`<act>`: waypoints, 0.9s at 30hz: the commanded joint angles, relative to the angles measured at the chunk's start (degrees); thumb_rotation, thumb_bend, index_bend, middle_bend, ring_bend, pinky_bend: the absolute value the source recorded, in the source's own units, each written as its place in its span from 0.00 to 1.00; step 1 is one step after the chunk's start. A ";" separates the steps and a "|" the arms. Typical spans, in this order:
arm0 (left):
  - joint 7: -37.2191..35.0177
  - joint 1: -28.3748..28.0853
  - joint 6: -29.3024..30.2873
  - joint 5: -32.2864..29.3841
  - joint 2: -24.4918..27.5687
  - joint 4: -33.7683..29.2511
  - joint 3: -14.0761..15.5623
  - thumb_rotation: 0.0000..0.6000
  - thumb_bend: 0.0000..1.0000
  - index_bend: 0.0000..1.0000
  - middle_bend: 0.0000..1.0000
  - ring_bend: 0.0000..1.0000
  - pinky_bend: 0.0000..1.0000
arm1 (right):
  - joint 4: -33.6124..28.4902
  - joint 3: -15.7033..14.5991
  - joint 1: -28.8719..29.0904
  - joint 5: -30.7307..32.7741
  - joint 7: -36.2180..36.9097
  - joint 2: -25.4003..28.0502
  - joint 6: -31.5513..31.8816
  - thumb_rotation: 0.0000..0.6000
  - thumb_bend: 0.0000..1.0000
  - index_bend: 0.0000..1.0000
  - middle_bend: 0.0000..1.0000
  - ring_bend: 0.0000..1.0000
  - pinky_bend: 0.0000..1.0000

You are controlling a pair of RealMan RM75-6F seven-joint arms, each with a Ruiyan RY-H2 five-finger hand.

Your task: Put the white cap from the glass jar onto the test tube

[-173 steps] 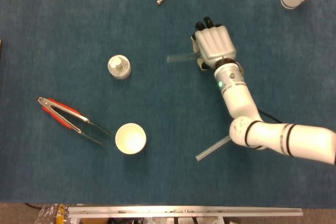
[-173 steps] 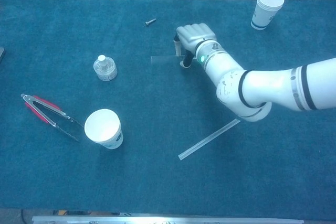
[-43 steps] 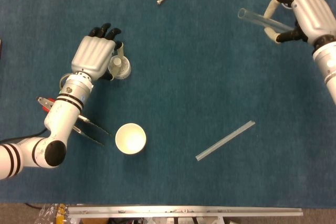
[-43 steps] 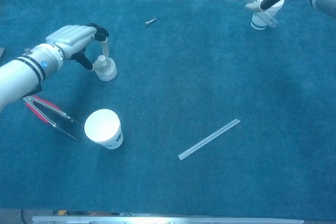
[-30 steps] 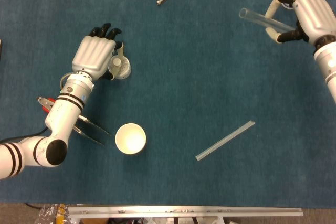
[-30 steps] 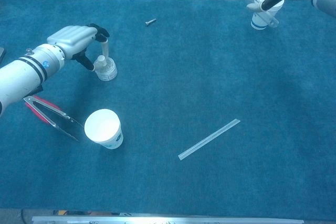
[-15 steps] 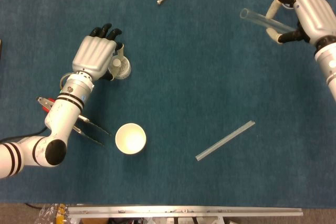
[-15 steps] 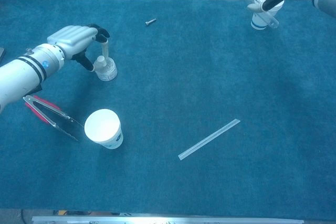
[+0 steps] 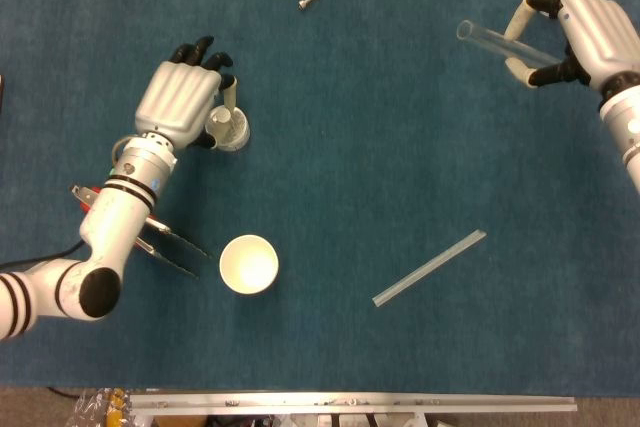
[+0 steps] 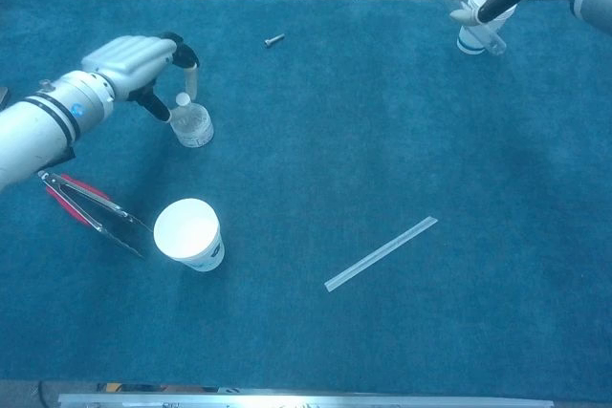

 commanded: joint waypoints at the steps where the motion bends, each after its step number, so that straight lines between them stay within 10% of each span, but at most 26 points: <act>1: -1.14 0.87 1.47 0.32 4.72 -5.71 -1.37 1.00 0.32 0.54 0.20 0.00 0.02 | -0.37 -0.07 -0.24 -1.12 0.52 -0.23 -0.14 1.00 0.26 0.64 0.21 0.09 0.28; 16: -11.15 5.04 0.54 -3.42 27.12 -30.68 -5.78 1.00 0.32 0.53 0.20 0.00 0.02 | -3.05 -1.04 1.44 -4.41 -0.64 -3.52 -0.80 1.00 0.26 0.64 0.21 0.09 0.28; 27: -16.40 5.01 -2.18 -5.42 34.25 -36.13 -6.83 1.00 0.32 0.52 0.20 0.00 0.02 | -3.67 -1.36 1.70 -9.24 0.19 -10.74 1.99 1.00 0.26 0.64 0.21 0.09 0.29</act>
